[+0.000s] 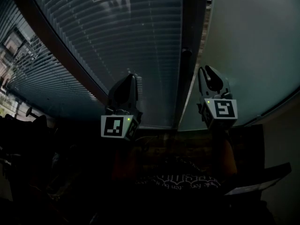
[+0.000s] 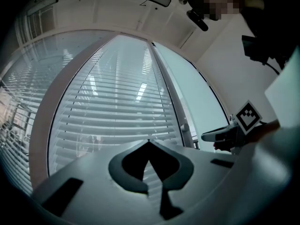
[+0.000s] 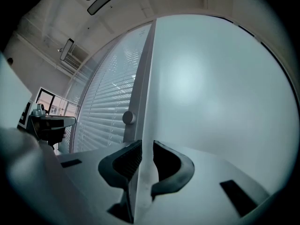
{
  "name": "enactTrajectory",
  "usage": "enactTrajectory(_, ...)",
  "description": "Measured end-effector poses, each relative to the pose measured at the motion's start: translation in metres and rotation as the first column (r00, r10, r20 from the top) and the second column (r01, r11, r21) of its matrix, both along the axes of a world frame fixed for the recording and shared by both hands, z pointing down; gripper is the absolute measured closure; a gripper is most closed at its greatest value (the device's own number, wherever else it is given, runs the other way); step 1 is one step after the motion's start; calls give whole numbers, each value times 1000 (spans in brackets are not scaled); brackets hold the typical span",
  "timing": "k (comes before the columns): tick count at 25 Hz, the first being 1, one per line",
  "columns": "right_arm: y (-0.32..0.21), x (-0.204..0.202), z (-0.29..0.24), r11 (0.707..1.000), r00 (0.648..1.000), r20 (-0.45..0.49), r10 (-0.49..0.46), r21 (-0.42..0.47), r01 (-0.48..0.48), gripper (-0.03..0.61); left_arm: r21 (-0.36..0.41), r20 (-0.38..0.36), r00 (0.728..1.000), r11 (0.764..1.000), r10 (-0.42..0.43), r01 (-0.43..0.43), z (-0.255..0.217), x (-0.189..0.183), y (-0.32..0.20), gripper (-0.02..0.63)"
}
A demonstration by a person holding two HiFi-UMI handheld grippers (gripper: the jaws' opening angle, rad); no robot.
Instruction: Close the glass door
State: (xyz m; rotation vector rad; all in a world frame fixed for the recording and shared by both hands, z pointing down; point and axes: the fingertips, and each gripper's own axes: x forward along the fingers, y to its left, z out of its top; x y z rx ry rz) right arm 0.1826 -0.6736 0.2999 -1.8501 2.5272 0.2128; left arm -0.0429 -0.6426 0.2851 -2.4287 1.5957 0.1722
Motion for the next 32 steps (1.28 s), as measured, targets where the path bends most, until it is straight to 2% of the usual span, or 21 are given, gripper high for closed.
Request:
enactTrajectory(15, -24, 1, 1, 1000, 1000, 1, -19, -5, 19, 503, -6, 10, 1000, 1000, -13, 13, 1, 1, -9, 612)
enactTrajectory(32, -46, 4, 5, 1000, 999, 46, -23, -13, 24, 509, -23, 20, 999, 999, -34, 35, 10, -6, -16, 612)
